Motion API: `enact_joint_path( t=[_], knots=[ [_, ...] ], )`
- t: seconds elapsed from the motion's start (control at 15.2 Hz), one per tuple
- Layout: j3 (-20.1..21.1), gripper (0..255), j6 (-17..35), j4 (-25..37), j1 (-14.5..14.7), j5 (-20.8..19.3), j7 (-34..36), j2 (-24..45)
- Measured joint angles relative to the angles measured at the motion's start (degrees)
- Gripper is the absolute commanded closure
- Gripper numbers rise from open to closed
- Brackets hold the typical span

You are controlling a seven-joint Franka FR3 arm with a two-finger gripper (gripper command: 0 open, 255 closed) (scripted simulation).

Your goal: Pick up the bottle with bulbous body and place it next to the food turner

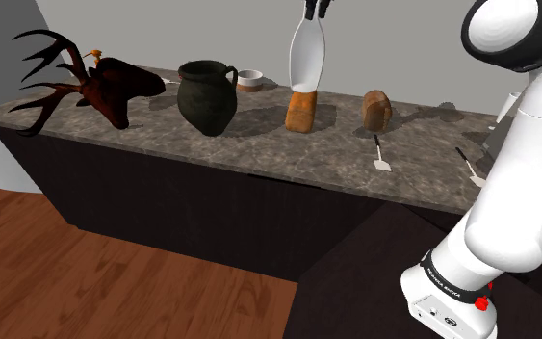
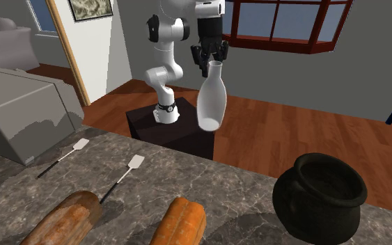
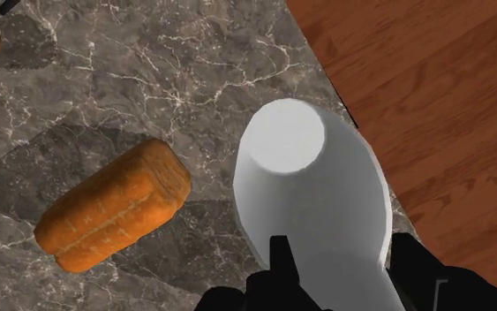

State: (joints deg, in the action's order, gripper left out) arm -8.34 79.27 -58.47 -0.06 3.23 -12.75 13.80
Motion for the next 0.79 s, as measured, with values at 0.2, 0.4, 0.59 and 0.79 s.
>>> enact_joint_path(
  t=[0.2, 0.4, 0.59, 0.79],
  knots=[
    [-0.04, 255, -4.36, 7.56, -0.54, 0.60, 0.01, 3.21],
    [-0.50, 255, -5.24, 7.45, -1.61, 0.79, -1.44, 2.34],
    [-1.57, 255, -3.69, 1.48, -3.33, 0.66, -4.47, -2.07],
    [-2.87, 255, -2.10, -4.86, -5.08, 0.37, -7.86, -6.76]
  ],
)
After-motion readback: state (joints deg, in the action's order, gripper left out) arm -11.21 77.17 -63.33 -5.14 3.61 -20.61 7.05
